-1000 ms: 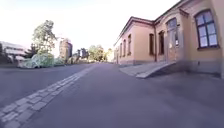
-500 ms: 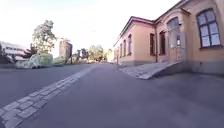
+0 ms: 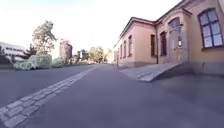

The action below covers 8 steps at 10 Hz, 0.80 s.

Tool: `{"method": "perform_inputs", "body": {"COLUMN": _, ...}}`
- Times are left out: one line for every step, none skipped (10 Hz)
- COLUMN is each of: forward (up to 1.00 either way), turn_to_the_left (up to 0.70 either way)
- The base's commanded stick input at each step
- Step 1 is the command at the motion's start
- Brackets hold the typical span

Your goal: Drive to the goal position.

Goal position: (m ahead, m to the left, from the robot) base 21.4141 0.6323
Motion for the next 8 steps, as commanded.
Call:
{"method": "perform_inputs", "body": {"forward": 0.50, "turn_to_the_left": 0.00}}
{"method": "perform_inputs", "body": {"forward": 0.50, "turn_to_the_left": 0.00}}
{"method": "perform_inputs", "body": {"forward": 0.50, "turn_to_the_left": 0.00}}
{"method": "perform_inputs", "body": {"forward": 0.50, "turn_to_the_left": 0.00}}
{"method": "perform_inputs", "body": {"forward": 0.50, "turn_to_the_left": 0.00}}
{"method": "perform_inputs", "body": {"forward": 0.50, "turn_to_the_left": 0.00}}
{"method": "perform_inputs", "body": {"forward": 0.50, "turn_to_the_left": 0.00}}
{"method": "perform_inputs", "body": {"forward": 0.50, "turn_to_the_left": 0.00}}
